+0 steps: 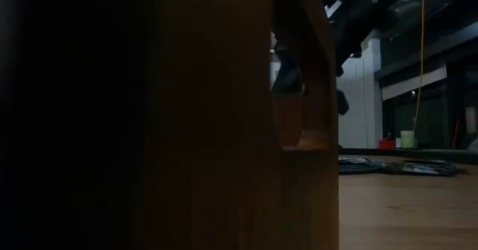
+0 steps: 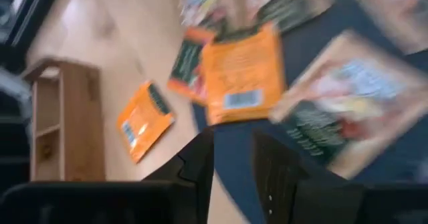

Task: Pick & Place Tea
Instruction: Put the orange tea bag into the left section of the wooden organizer

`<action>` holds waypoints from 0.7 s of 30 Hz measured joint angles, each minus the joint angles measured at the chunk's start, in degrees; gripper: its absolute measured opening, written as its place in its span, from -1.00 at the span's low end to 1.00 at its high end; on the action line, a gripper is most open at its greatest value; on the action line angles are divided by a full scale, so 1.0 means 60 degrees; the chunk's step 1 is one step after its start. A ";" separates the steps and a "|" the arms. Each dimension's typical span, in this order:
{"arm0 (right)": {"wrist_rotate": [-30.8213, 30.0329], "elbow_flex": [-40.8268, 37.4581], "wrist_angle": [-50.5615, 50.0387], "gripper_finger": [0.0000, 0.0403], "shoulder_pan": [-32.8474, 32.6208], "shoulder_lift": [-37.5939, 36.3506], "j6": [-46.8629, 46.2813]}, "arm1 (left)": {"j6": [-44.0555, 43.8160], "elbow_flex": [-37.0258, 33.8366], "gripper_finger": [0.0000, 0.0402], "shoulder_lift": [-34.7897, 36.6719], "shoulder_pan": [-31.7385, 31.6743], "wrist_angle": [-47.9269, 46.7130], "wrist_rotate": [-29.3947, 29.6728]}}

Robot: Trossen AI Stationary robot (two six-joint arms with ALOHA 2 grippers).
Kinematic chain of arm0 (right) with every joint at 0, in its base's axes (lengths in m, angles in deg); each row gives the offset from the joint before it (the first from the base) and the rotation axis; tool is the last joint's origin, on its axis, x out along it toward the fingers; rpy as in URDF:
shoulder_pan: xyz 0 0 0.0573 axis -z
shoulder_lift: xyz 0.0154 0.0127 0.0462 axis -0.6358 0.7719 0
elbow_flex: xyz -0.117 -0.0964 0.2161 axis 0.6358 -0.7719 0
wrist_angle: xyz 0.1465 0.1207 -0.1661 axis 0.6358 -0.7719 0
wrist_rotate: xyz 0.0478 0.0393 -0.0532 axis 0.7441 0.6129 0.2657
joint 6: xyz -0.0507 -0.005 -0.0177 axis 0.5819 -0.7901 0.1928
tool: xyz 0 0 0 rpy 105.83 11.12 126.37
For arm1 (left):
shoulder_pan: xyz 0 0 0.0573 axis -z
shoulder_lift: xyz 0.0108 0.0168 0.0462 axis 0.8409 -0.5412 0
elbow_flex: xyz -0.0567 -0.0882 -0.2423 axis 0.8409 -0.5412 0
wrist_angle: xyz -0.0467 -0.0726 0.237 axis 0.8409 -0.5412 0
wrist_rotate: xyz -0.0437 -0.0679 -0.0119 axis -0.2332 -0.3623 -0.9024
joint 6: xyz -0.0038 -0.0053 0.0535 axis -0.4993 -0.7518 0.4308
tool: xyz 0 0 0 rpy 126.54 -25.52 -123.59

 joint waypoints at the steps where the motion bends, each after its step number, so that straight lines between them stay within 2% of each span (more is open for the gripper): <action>1: 0.0177 0.0000 0.0199 -0.57 -0.0003 0.0185 0.0000 | 0.0000 0.0141 -0.22 -0.0299 0.0029 0.0015 -0.0108; 10: -0.0035 -0.0001 0.1272 -0.96 0.0198 0.1196 -0.0253 | -0.0149 0.0903 -0.22 -0.2240 0.0163 0.0393 -0.0219; 14: -0.0217 0.0004 0.1589 -0.93 0.0386 0.1545 -0.0371 | -0.0160 0.1186 -0.22 -0.2876 0.0178 0.0388 -0.0256; 21: 0.0181 0.0563 0.1757 -0.97 0.0449 0.2522 -0.0444 | -0.0175 0.1417 -0.22 -0.3549 0.0214 0.0371 -0.0278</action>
